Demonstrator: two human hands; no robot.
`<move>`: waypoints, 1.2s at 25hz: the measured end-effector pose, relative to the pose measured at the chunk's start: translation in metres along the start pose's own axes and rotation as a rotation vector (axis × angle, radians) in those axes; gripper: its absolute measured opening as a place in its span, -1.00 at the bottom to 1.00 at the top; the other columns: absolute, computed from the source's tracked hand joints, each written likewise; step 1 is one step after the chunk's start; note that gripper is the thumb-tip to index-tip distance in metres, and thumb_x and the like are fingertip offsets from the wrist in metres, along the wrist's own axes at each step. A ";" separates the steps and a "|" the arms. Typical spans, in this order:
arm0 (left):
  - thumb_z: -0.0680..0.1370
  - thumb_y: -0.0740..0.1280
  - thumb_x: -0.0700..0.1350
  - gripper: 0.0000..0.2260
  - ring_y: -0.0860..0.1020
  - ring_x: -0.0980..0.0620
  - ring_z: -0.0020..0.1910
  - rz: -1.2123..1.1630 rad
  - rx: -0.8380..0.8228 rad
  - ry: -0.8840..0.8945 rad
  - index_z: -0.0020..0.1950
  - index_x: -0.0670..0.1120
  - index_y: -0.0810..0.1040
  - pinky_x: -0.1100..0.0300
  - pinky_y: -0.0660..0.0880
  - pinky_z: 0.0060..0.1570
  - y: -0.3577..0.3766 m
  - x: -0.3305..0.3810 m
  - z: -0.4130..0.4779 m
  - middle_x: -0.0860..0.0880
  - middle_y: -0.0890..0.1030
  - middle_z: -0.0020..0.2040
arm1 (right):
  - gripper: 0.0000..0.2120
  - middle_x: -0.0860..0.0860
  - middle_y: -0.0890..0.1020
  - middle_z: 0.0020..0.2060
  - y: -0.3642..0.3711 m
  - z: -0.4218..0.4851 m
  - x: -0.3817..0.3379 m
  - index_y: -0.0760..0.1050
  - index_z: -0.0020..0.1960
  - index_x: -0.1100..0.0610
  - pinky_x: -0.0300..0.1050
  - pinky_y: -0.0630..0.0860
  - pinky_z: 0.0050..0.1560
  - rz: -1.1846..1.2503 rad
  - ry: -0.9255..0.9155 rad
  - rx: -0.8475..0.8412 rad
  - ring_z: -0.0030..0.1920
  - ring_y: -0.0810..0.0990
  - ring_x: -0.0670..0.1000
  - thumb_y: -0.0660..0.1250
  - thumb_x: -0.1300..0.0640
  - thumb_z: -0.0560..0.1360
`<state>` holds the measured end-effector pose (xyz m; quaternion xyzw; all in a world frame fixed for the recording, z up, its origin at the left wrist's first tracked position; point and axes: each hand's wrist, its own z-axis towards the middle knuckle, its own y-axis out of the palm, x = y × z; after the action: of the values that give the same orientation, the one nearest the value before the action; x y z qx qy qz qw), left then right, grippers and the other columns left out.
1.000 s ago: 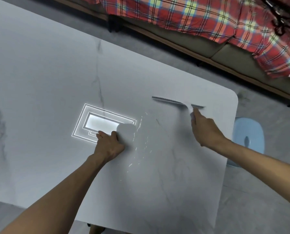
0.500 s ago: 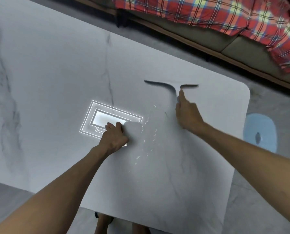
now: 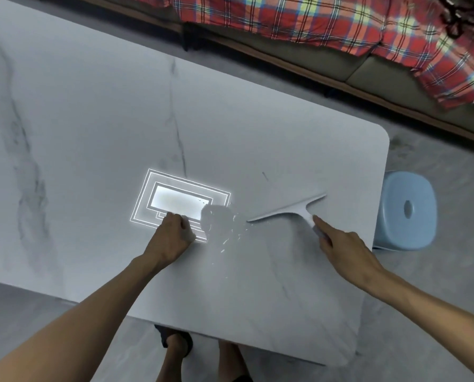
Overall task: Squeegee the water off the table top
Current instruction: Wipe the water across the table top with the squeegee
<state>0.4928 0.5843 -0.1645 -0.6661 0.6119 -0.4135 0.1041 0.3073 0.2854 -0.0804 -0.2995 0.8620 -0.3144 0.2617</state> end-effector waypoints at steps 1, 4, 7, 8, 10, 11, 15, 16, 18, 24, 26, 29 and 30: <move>0.53 0.20 -0.28 -0.91 0.47 -0.16 -0.04 0.033 0.022 -0.004 0.00 -0.25 0.44 0.07 0.41 -0.11 0.003 -0.006 -0.002 -0.22 0.47 0.05 | -0.54 0.10 0.67 0.03 -0.009 0.007 -0.004 0.13 0.53 -0.14 -0.14 0.47 -0.06 0.005 -0.007 0.045 -0.12 0.60 0.08 0.06 -0.01 0.65; 0.49 0.22 -0.31 -0.79 0.48 -0.23 0.04 0.047 0.081 -0.073 0.12 -0.27 0.44 0.02 0.45 0.02 0.009 -0.025 -0.004 -0.25 0.44 0.12 | -0.61 0.24 0.60 0.13 -0.042 0.063 -0.038 0.26 0.48 0.00 0.00 0.48 0.02 0.035 -0.068 0.186 0.04 0.59 0.29 0.03 0.02 0.66; 0.49 0.21 -0.31 -0.78 0.47 -0.25 0.06 0.055 0.080 -0.088 0.12 -0.26 0.42 0.01 0.45 0.00 0.017 -0.040 -0.004 -0.27 0.42 0.15 | -0.64 0.21 0.51 0.04 -0.071 0.143 -0.088 0.32 0.38 0.03 0.01 0.49 -0.23 0.253 0.051 0.239 -0.11 0.50 0.18 -0.04 -0.01 0.65; 0.48 0.22 -0.32 -0.78 0.45 -0.26 0.11 0.066 0.065 -0.085 0.11 -0.25 0.42 0.00 0.45 0.01 0.019 -0.044 -0.003 -0.29 0.42 0.17 | -0.63 0.21 0.50 0.10 -0.077 0.165 -0.103 0.32 0.37 0.04 -0.03 0.47 -0.30 0.315 0.102 0.261 -0.12 0.48 0.17 -0.06 -0.02 0.65; 0.46 0.23 -0.33 -0.76 0.40 -0.26 0.26 0.069 0.027 -0.094 0.12 -0.24 0.41 0.02 0.44 0.03 0.021 -0.047 -0.001 -0.32 0.38 0.27 | -0.66 0.20 0.47 0.15 -0.082 0.194 -0.126 0.34 0.31 0.07 -0.06 0.44 -0.38 0.341 0.139 0.288 -0.13 0.46 0.16 -0.07 0.05 0.64; 0.46 0.22 -0.34 -0.76 0.36 -0.25 0.32 0.072 0.004 -0.097 0.12 -0.23 0.40 0.04 0.42 0.02 0.021 -0.048 0.000 -0.33 0.35 0.32 | -0.72 0.18 0.47 0.11 -0.079 0.203 -0.135 0.35 0.22 0.06 -0.07 0.42 -0.41 0.324 0.135 0.283 -0.13 0.45 0.16 -0.07 0.12 0.62; 0.42 0.20 -0.33 -0.77 0.32 -0.22 0.37 -0.005 -0.041 -0.130 0.01 -0.11 0.33 0.14 0.34 -0.05 0.018 -0.049 0.001 -0.35 0.26 0.39 | -0.67 0.20 0.50 0.08 -0.044 0.195 -0.161 0.34 0.25 -0.05 0.03 0.50 -0.16 0.180 0.006 0.246 0.01 0.48 0.26 -0.04 0.19 0.58; 0.42 0.20 -0.34 -0.77 0.33 -0.22 0.37 -0.011 -0.045 -0.129 0.03 -0.11 0.34 0.14 0.34 -0.05 0.018 -0.049 0.000 -0.35 0.26 0.39 | -0.60 0.22 0.53 0.11 -0.028 0.184 -0.163 0.24 0.42 -0.02 0.04 0.46 -0.03 0.092 -0.054 0.236 0.09 0.48 0.29 -0.02 0.17 0.61; 0.44 0.20 -0.34 -0.77 0.39 -0.22 0.26 -0.036 -0.049 -0.138 0.05 -0.14 0.34 0.15 0.34 -0.10 0.016 -0.048 -0.002 -0.35 0.27 0.38 | -0.54 0.28 0.58 0.07 0.005 0.157 -0.160 0.10 0.53 -0.05 0.07 0.42 0.05 0.006 -0.170 0.185 0.09 0.50 0.33 0.00 0.11 0.63; 0.49 0.19 -0.28 -0.74 0.35 -0.33 0.35 -0.190 -0.042 -0.132 -0.18 0.06 0.20 0.03 0.37 -0.06 0.013 -0.056 -0.019 -0.32 0.30 0.40 | -0.46 0.11 0.57 -0.24 0.073 0.060 -0.105 0.03 0.54 -0.17 -0.05 0.38 -0.27 -0.135 -0.321 0.077 -0.25 0.53 0.17 0.07 0.11 0.62; 0.45 0.20 -0.32 -0.69 0.45 -0.30 0.17 -0.185 -0.048 -0.086 -0.21 0.07 0.19 0.11 0.37 -0.16 0.021 -0.062 -0.035 -0.22 0.39 0.27 | -0.44 0.04 0.54 -0.28 0.081 0.033 -0.077 -0.02 0.54 -0.22 -0.07 0.32 -0.34 -0.193 -0.315 0.038 -0.31 0.50 0.08 0.04 0.12 0.62; 0.39 0.22 -0.37 -0.77 0.40 -0.06 -0.23 -0.094 -0.075 -0.009 -0.12 -0.08 0.28 0.24 0.21 -0.40 0.039 -0.071 -0.065 -0.16 0.37 0.07 | -0.44 -0.05 0.51 -0.30 0.085 -0.005 -0.034 -0.06 0.52 -0.31 -0.20 0.24 -0.40 -0.220 -0.247 0.037 -0.37 0.43 -0.09 0.01 0.10 0.63; 0.38 0.22 -0.38 -0.77 0.40 -0.06 -0.23 -0.073 -0.084 -0.006 -0.09 -0.11 0.29 0.24 0.20 -0.40 0.044 -0.073 -0.072 -0.18 0.38 0.08 | -0.43 -0.08 0.52 -0.30 0.086 -0.018 -0.019 -0.07 0.51 -0.32 -0.24 0.21 -0.40 -0.232 -0.217 0.041 -0.38 0.42 -0.12 0.01 0.10 0.63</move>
<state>0.4189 0.6666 -0.1779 -0.6929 0.6039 -0.3890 0.0626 0.2785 0.3590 -0.1237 -0.4238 0.7817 -0.3258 0.3212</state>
